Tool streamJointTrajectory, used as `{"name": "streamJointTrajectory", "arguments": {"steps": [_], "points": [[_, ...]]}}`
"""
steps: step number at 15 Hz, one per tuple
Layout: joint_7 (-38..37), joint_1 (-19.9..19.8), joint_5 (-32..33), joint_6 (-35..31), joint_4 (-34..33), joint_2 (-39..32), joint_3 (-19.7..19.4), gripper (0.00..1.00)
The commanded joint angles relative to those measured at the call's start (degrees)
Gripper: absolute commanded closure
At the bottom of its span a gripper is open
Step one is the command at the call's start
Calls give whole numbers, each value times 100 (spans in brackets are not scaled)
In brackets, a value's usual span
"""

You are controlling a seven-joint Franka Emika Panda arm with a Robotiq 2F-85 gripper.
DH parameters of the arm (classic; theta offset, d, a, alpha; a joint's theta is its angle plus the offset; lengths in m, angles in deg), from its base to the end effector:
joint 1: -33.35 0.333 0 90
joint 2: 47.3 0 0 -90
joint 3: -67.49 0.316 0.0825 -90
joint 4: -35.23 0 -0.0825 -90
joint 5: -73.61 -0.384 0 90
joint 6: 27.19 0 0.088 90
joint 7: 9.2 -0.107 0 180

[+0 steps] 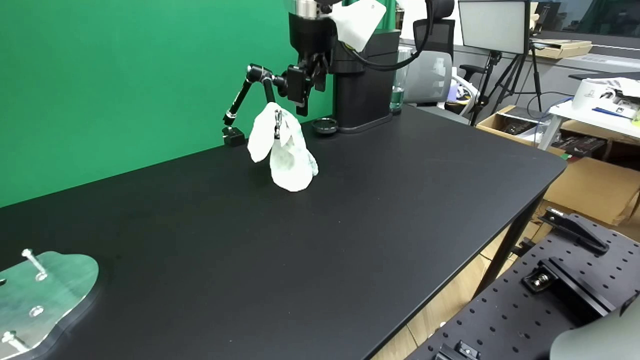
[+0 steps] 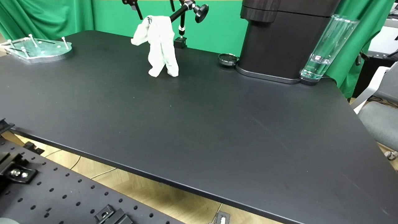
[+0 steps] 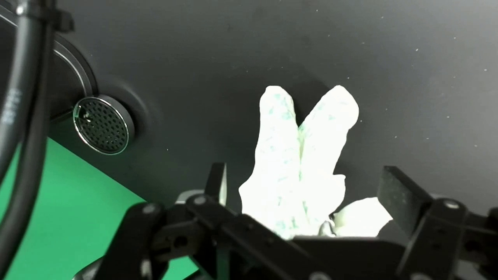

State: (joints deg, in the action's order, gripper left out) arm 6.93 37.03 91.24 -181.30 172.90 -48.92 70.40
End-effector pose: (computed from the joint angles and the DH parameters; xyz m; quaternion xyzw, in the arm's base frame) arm 0.5111 0.0689 0.3274 0.9356 0.3185 0.1202 0.0938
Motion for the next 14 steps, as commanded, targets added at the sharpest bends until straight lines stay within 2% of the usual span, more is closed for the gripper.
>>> {"name": "streamJointTrajectory", "arguments": {"steps": [1,10,11,12,14], "points": [[-504,-19,468,-145,-94,-232,-50,0],[-872,100,708,-593,-319,-796,-140,0],[-930,114,763,-656,-356,-860,-166,25],[-949,129,771,-710,-391,-914,-185,27],[-1064,150,877,-821,-447,-1016,-226,40]]}}
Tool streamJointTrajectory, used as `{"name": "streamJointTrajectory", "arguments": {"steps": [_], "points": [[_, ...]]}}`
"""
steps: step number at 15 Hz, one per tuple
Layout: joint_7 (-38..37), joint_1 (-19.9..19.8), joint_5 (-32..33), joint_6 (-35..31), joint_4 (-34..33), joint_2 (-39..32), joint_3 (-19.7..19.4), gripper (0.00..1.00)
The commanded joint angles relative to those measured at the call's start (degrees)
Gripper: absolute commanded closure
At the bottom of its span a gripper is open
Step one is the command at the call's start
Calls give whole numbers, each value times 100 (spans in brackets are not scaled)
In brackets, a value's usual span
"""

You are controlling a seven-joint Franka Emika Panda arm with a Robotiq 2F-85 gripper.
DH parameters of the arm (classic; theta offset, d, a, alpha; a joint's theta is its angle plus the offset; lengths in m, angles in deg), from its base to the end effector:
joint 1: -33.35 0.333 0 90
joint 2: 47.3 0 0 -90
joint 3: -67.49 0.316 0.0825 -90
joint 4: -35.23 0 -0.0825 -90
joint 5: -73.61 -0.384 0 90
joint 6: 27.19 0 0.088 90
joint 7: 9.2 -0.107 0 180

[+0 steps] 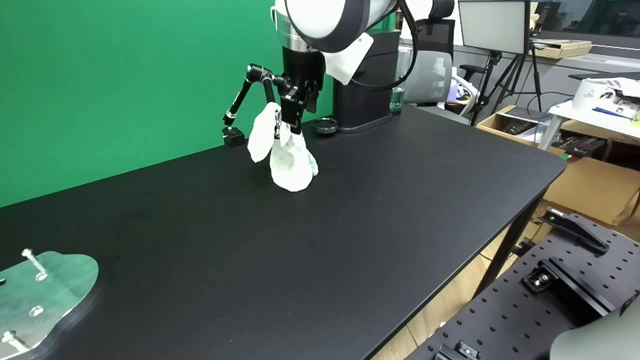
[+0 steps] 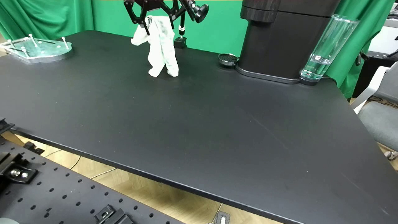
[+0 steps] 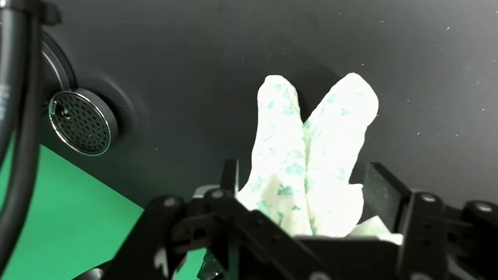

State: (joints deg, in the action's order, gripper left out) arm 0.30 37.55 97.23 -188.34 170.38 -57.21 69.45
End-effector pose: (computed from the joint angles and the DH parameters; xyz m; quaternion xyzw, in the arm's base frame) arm 0.5289 0.0767 0.2820 0.9357 0.3123 0.1349 0.0937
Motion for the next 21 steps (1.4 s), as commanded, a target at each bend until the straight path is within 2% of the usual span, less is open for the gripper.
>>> {"name": "streamJointTrajectory", "arguments": {"steps": [1,6,9,12,16,21], "points": [[-437,115,285,-145,-226,-235,-151,49],[-711,197,256,-276,-367,-446,-230,83],[-874,213,52,-92,-443,-516,-179,99],[-1009,314,-159,147,-409,-367,-217,100],[-1497,472,-202,626,-130,321,-207,99],[-2010,470,-208,1722,220,1319,86,99]]}}
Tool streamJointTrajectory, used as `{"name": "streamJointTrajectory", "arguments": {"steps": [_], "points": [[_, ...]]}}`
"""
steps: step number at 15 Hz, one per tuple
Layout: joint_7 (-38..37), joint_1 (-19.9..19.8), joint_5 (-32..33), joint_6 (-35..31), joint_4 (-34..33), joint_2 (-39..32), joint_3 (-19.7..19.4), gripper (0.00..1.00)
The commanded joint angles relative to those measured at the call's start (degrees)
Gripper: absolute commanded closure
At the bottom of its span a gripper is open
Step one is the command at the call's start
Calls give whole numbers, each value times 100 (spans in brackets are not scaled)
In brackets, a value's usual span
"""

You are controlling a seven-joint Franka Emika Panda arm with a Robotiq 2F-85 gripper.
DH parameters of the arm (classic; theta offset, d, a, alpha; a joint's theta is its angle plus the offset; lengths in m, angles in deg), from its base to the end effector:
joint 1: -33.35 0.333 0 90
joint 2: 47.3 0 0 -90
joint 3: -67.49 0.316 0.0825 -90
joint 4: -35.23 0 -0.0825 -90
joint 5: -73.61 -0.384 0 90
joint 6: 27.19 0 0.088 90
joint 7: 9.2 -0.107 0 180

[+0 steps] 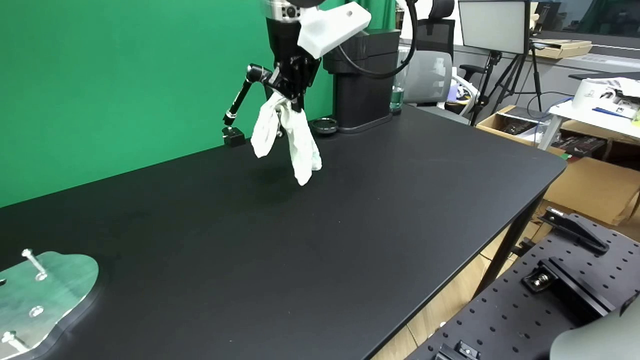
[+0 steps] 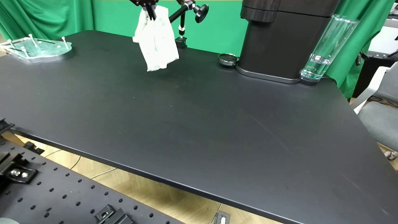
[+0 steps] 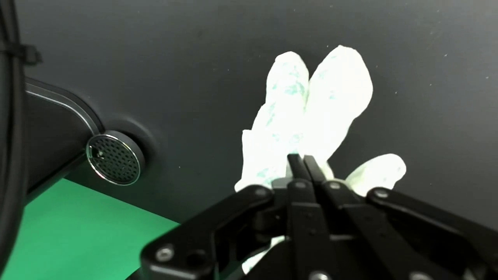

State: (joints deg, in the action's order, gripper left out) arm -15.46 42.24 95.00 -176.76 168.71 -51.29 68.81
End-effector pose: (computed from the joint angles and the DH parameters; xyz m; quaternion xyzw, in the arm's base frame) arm 0.5222 0.1021 0.3281 0.9715 0.1827 0.1183 0.0936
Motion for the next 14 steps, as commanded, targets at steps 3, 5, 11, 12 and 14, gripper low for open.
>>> {"name": "streamJointTrajectory", "arguments": {"steps": [3,5,11,12,14], "points": [[-657,-65,-44,1186,612,1213,389,99],[-786,-112,-65,1496,728,1352,511,99],[-998,-325,183,1292,895,1084,608,99],[-937,-349,180,1233,898,997,599,73],[-910,-377,151,1141,883,855,579,66]]}}
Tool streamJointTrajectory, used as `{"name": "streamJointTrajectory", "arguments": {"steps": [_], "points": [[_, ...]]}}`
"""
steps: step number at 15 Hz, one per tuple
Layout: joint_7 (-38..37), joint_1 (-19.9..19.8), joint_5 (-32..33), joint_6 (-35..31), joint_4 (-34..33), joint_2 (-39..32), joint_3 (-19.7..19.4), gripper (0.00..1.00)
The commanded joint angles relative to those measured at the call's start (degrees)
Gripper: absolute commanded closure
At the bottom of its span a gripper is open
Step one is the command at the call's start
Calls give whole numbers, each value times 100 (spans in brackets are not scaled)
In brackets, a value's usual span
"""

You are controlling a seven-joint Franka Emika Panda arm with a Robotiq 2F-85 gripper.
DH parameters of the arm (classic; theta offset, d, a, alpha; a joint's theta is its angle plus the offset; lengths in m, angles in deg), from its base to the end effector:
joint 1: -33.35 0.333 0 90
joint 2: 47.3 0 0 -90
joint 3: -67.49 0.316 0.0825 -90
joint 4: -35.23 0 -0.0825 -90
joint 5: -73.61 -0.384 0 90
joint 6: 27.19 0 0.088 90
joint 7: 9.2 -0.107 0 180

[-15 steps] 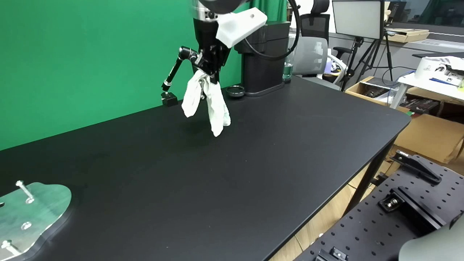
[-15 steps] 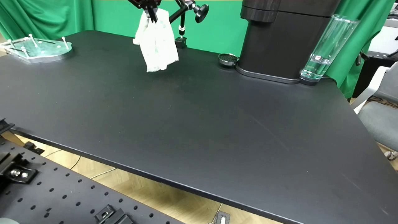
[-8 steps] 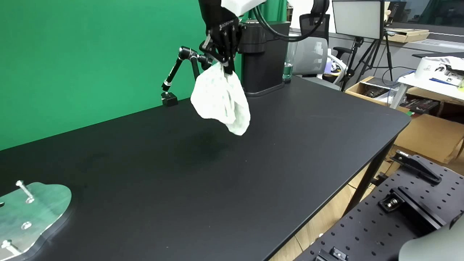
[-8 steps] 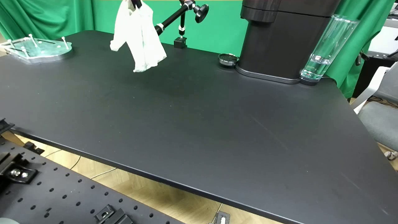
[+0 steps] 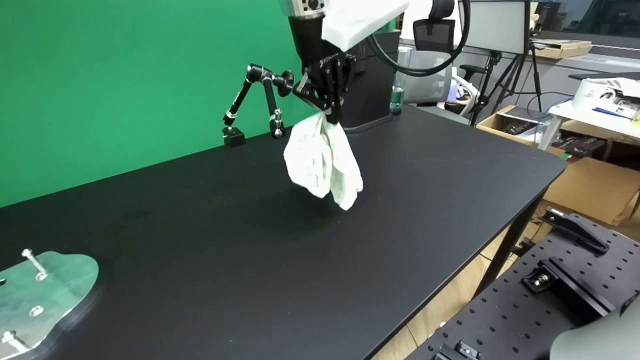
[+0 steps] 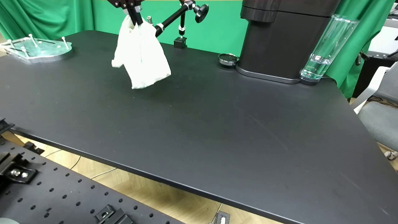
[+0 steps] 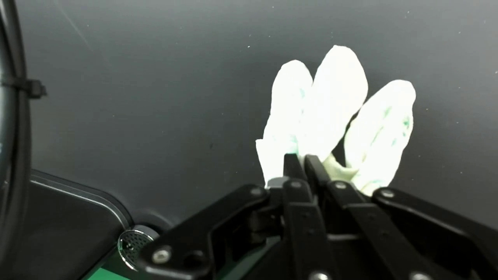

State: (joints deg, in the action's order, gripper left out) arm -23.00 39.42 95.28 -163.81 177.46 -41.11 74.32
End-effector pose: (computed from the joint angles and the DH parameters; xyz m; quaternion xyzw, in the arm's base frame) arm 0.4526 0.0997 0.3310 0.9824 0.1280 0.0350 0.1315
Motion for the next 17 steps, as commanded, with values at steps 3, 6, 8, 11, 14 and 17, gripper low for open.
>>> {"name": "streamJointTrajectory", "arguments": {"steps": [3,6,8,11,14,17], "points": [[-138,-100,94,-268,-6,-322,4,45],[-65,-62,-50,-105,-11,-347,6,26],[17,-38,-208,22,25,-313,12,13],[17,-36,-320,68,76,-294,3,0],[247,-44,-598,107,109,-304,-19,0],[529,-41,-840,224,110,-299,-25,0]]}}
